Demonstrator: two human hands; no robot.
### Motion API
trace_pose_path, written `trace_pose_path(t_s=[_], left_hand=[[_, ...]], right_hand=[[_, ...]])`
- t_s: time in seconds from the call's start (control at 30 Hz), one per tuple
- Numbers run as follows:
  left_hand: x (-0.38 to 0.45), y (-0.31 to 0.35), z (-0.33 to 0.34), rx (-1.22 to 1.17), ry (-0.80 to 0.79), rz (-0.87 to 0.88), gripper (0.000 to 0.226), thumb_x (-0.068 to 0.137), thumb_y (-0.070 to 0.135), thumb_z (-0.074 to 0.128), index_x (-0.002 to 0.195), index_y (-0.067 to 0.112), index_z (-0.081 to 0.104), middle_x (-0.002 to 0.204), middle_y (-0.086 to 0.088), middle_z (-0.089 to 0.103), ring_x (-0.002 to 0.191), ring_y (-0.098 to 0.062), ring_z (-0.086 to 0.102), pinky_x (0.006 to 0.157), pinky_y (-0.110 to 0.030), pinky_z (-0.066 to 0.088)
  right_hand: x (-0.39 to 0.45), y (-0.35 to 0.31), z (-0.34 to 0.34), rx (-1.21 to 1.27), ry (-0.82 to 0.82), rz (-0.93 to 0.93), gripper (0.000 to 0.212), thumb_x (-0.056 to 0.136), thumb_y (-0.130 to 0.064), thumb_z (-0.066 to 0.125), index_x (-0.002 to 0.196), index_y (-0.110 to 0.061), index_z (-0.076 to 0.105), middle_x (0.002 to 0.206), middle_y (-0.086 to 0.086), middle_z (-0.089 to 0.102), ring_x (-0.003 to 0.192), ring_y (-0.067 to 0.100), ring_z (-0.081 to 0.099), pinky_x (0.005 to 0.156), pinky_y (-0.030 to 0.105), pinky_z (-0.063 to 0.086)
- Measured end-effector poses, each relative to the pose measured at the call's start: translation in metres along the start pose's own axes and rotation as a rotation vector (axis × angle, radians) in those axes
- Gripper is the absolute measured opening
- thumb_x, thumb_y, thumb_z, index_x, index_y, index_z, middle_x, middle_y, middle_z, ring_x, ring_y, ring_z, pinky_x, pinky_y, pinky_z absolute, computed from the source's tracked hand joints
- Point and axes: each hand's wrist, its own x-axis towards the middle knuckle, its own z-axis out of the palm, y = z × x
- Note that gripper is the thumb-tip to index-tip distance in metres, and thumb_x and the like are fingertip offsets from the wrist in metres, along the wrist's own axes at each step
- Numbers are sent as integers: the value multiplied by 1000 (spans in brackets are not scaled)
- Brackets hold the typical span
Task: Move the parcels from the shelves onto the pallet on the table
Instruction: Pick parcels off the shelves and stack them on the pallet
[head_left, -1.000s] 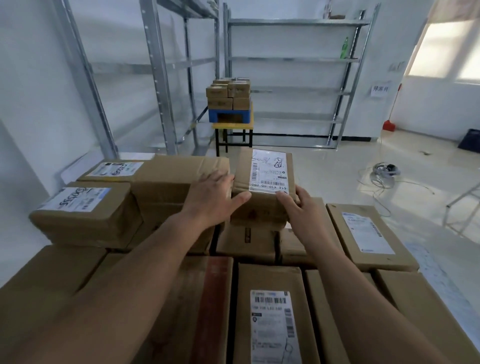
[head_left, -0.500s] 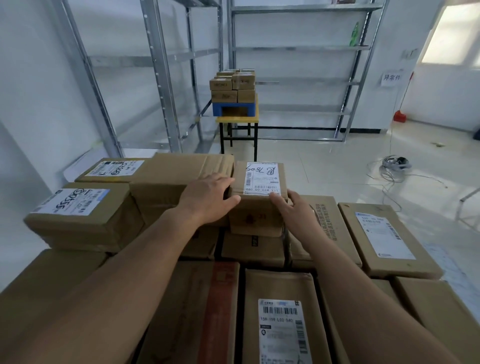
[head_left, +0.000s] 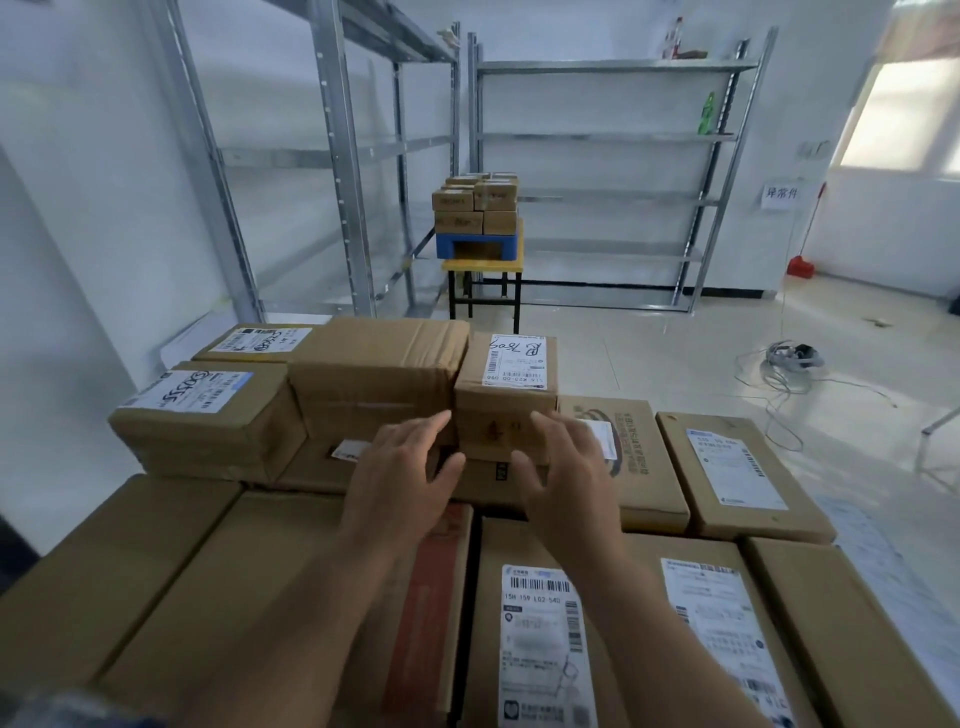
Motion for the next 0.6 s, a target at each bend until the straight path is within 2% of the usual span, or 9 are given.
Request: trace_pose_path(t_s=[0.1,0.17,0.2,0.27,0.33,0.43,0.47,0.53,0.6], left_hand=[[-53,-3,-4,-56,6,-125,64,84,58,37,137,22,47,134,-1,52,124,-16,43,96,-27,32],[-84,-12,-6,-44,-24,-215,75,78,69,25,138,26,44,137,4,49,125,-13,40,98,-26,30],[-97,-16,-7,-26,-29,-258,74,79,70,26,139,29,41,139,7,46,126,-12,39,101,-27,29],[-122,-25,-11,13,-32,-321,60,88,64,34,140,35,35,141,10,42,125,-13,37,103,-30,30],[-145,-29,-15,29,-17,-344,55,90,60,37,140,36,35,139,11,43,123,-13,39,102,-32,33],[-174,-34,-21,37,11,-357,57,89,59,40,138,32,40,135,10,48,121,-13,41,100,-30,36],[-182,-34,-24,50,17,-360,57,89,60,40,138,30,42,134,9,49,121,-13,42,100,-31,37],[-196,-35,-30,80,40,-359,64,87,65,37,136,25,46,133,6,52,118,-17,48,98,-35,41],[-209,-35,-36,94,68,-376,64,85,61,36,133,20,50,129,2,57,110,-21,55,93,-42,46]], right_hand=[[-48,-8,12,-1,-56,-114,43,91,-30,58,132,-17,52,136,2,49,125,17,46,99,37,46],[-71,-10,20,2,-117,-163,42,89,-29,60,129,-18,56,134,4,52,123,20,49,97,40,47],[-80,-11,23,1,-151,-178,43,88,-31,59,129,-18,56,135,4,51,124,21,48,97,41,47],[-95,-16,25,-5,-217,-208,48,87,-41,50,130,-20,54,138,4,49,125,23,46,98,43,46],[-108,-22,26,14,-280,-241,55,84,-49,42,131,-22,52,141,2,44,127,23,42,100,37,41],[-126,-33,32,40,-277,-304,37,90,-41,49,122,-23,57,137,0,45,121,17,45,91,23,33],[-132,-36,36,39,-261,-310,32,91,-38,49,115,-21,60,133,1,49,116,18,49,88,24,38],[-144,-44,43,50,-263,-309,33,89,-35,43,107,-16,63,126,5,56,110,21,54,82,30,50],[-152,-51,48,47,-257,-341,38,86,-34,41,107,-14,64,118,8,60,104,25,58,79,35,52]])
